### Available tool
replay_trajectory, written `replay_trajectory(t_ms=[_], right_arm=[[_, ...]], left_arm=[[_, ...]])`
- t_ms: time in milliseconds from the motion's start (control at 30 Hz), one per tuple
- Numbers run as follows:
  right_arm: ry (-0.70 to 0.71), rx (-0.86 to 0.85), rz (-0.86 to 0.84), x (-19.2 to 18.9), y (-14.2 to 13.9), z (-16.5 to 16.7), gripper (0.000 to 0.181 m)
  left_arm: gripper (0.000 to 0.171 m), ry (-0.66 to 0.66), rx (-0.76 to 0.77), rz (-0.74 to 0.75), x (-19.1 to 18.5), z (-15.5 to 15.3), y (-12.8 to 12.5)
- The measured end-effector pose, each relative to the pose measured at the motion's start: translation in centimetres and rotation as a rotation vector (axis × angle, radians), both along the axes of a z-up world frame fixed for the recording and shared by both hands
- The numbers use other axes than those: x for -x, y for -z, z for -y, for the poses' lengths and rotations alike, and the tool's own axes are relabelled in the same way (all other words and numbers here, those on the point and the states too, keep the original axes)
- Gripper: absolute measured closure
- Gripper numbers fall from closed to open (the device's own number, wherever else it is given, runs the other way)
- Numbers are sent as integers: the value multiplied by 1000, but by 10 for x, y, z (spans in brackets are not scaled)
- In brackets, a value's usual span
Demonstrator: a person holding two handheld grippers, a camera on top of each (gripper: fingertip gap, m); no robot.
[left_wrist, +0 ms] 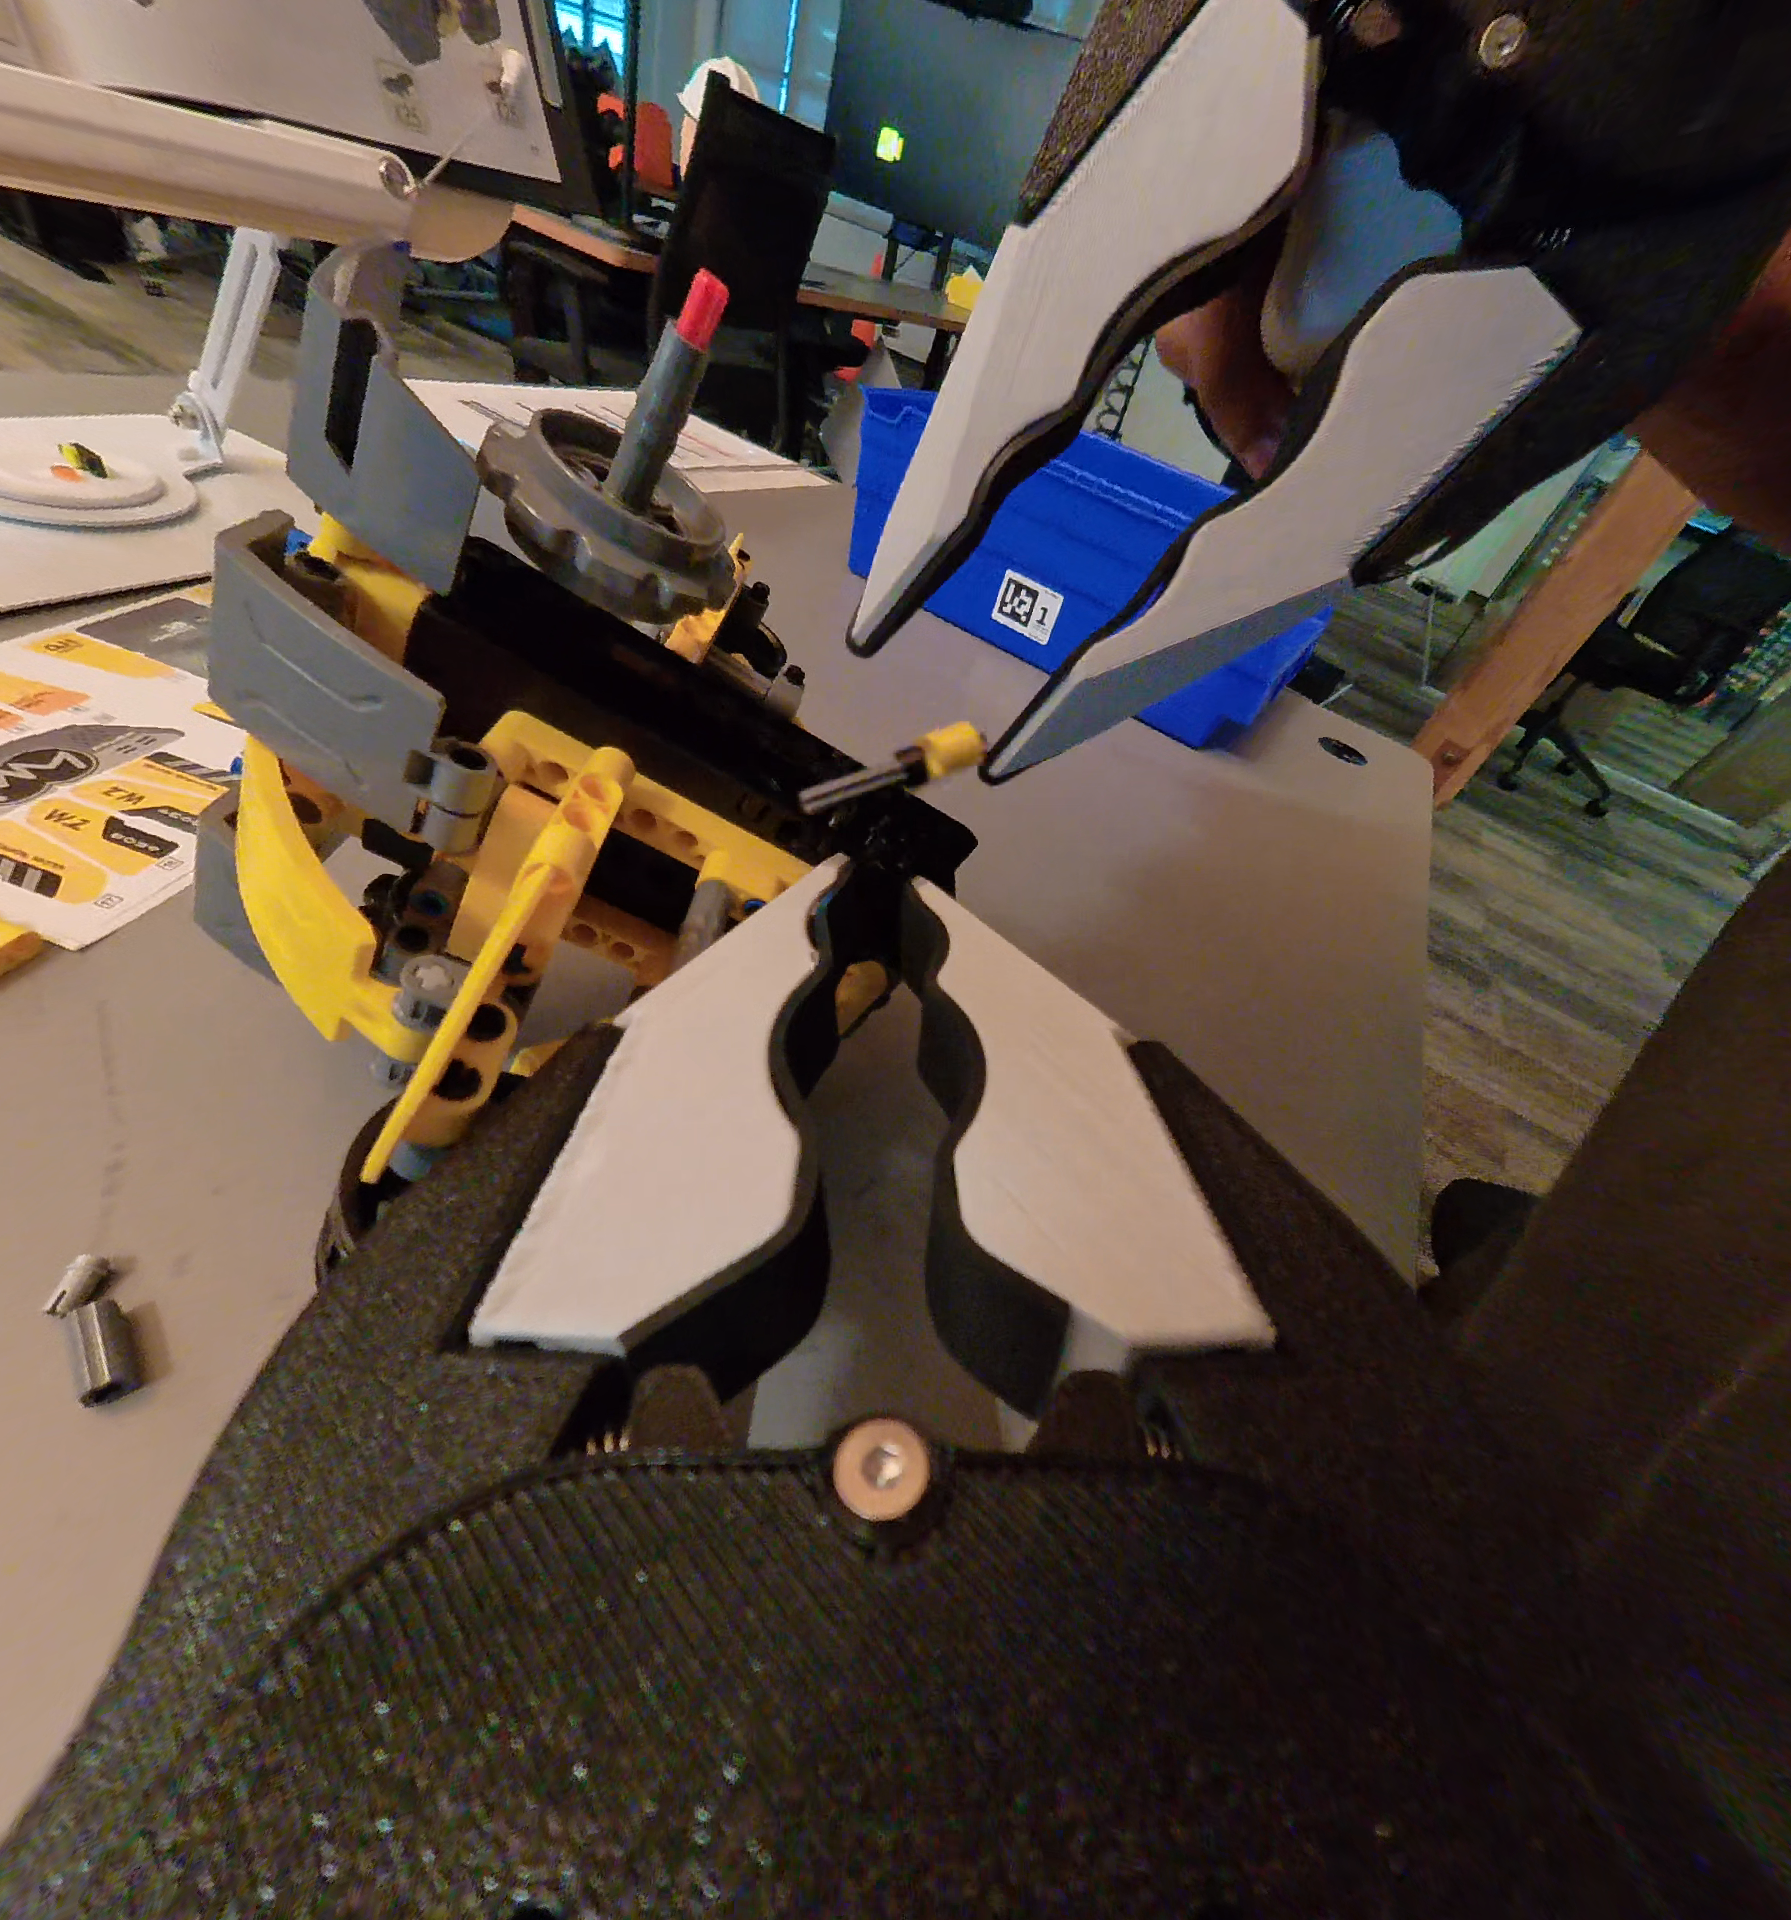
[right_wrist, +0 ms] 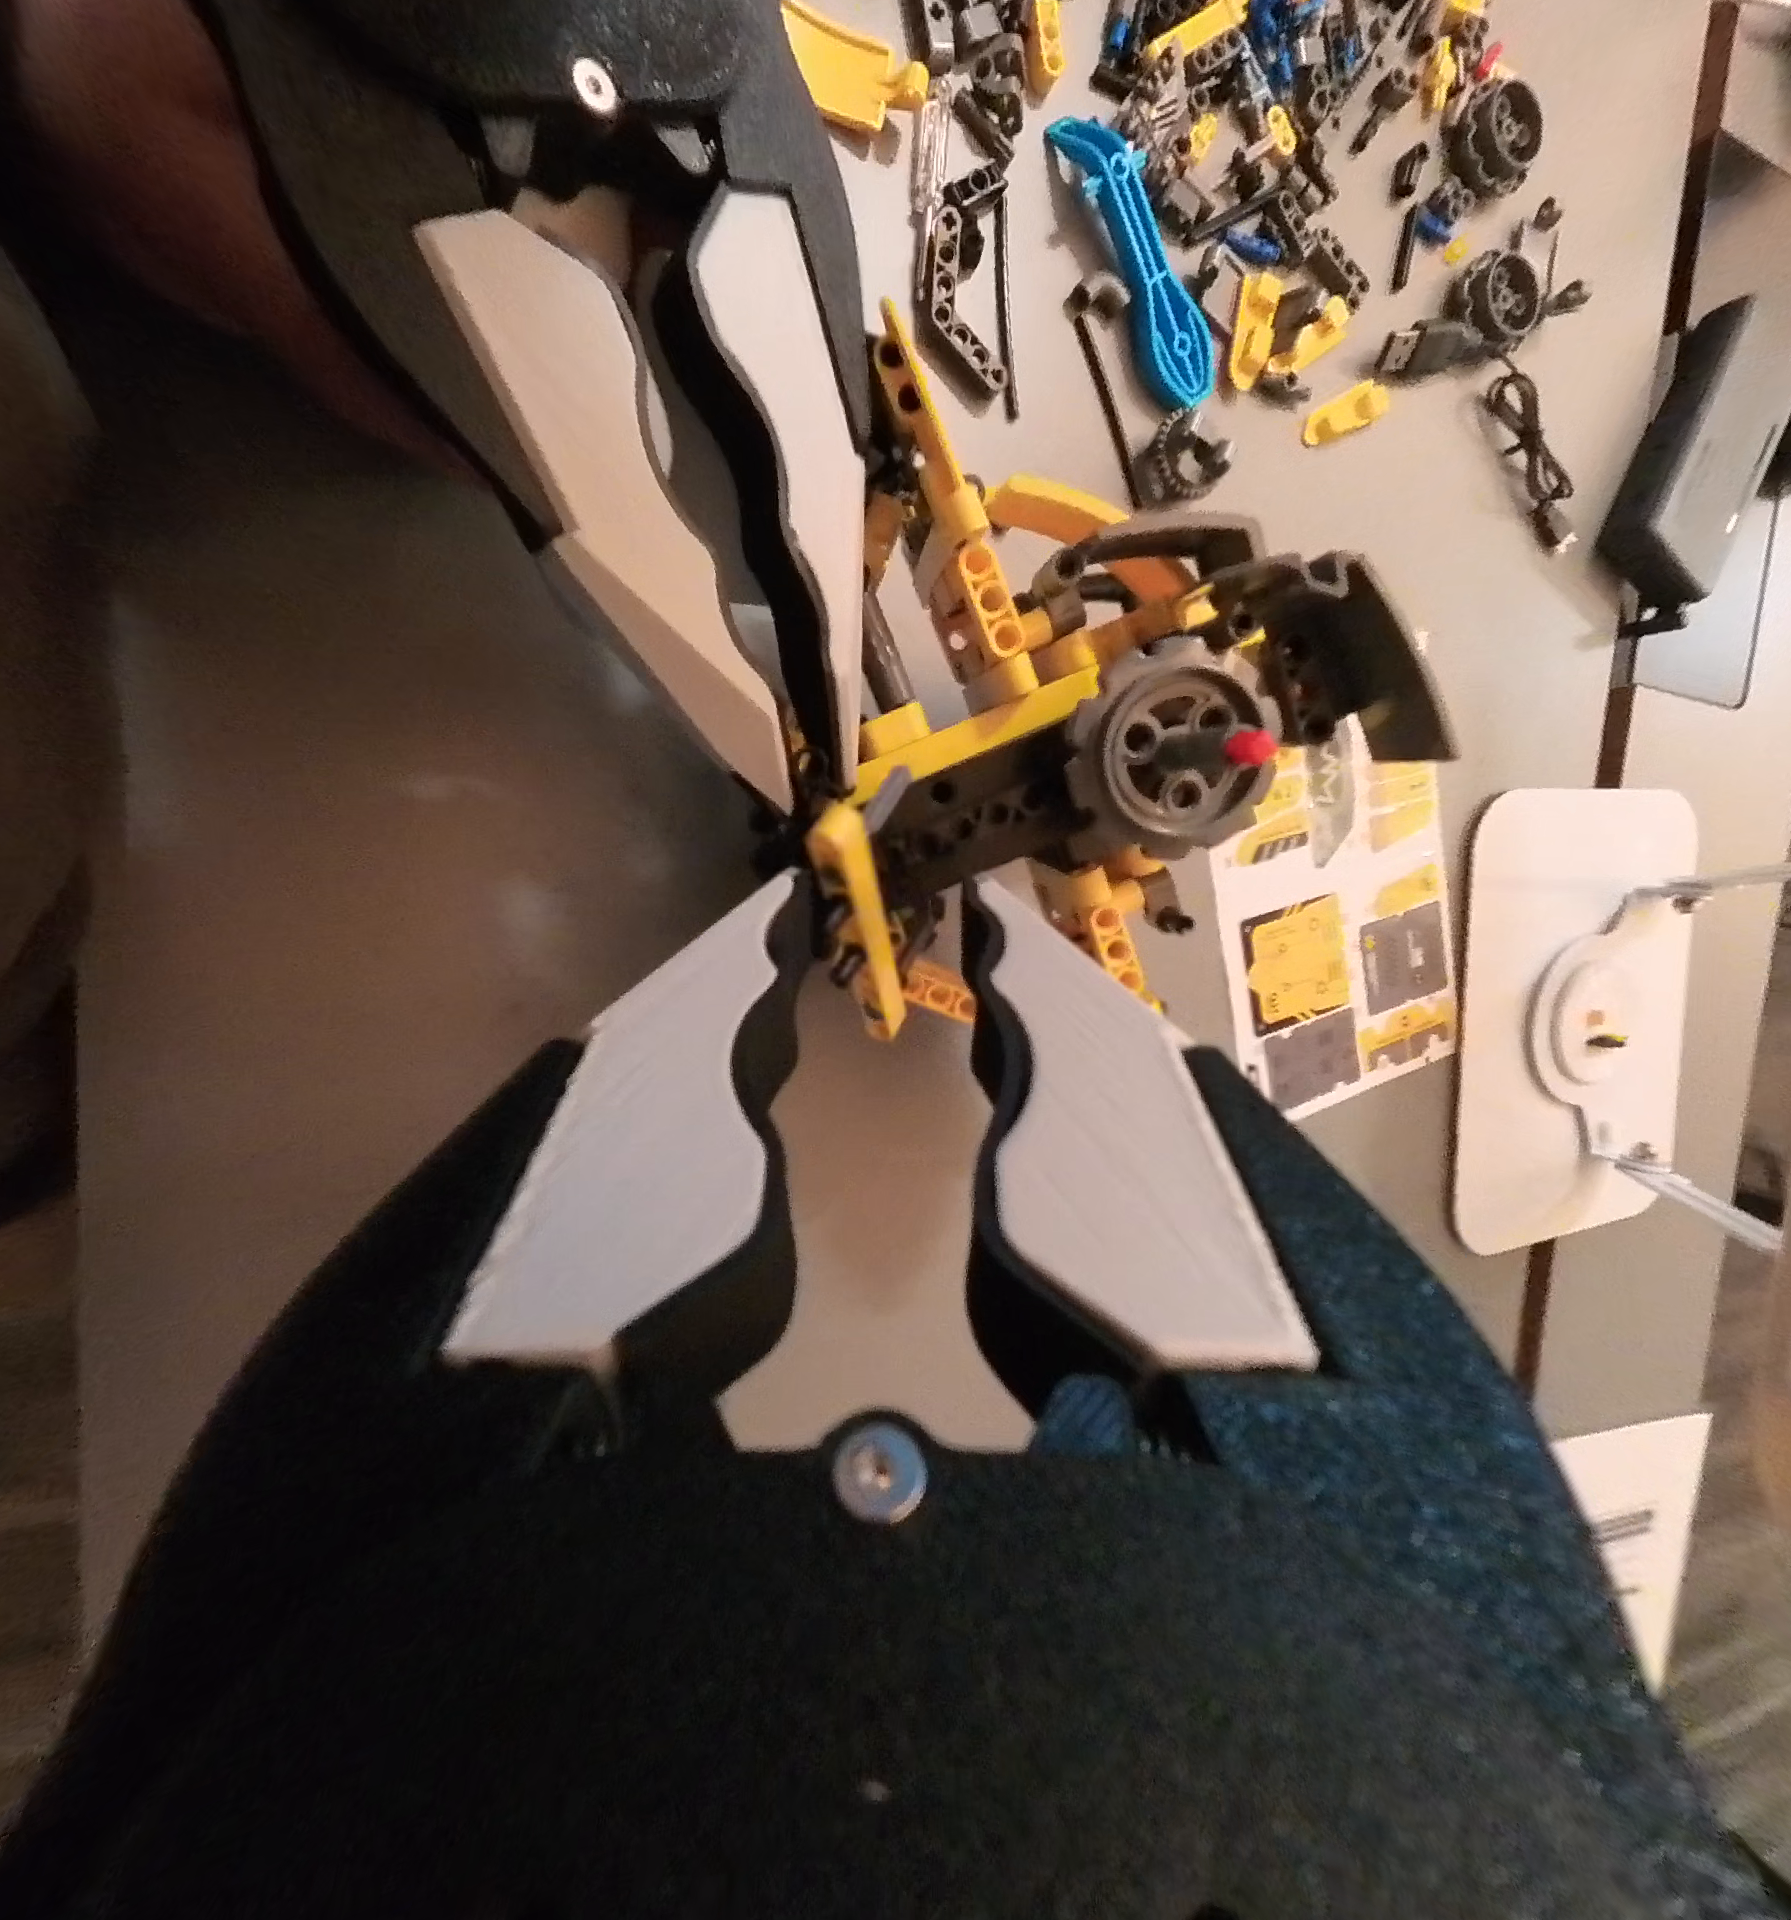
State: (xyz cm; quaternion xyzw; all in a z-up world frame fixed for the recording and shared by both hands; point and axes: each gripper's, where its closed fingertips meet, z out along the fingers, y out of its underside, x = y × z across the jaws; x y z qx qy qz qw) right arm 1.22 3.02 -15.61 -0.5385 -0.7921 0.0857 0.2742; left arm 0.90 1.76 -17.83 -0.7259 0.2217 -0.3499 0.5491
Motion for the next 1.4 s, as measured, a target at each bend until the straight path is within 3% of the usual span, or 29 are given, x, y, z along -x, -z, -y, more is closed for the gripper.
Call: replay_trajectory(t_ms=[333,467,633,800,933,1033,1167,1267,1400], right_arm=[[175,273,-265,-14,-13,11,150],[263,292,-351,-35,-6,20,149],[391,318,-489,-64,0,26,145],[538,409,-658,-93,20,21,134],[583,543,-853,-101,38,28,130],[541,694,-960,-107,27,44,127],[579,611,-1113,-127,13,43,138],[564,570,-1112,-127,12,53,141],[652,493,-896,-118,41,49,137]], left_arm=[[164,16,32,74,4,0,-3],[155,-22,2,77,10,1,-6],[138,-116,-42,-25,22,7,-6],[132,-187,-66,-51,26,26,-15],[130,-215,-115,-19,13,51,-32],[129,-178,-169,-47,-8,65,-44],[124,-140,-169,-127,-26,70,-50],[123,-127,-159,-122,-33,75,-48],[125,-41,-54,-224,-58,68,-8]])
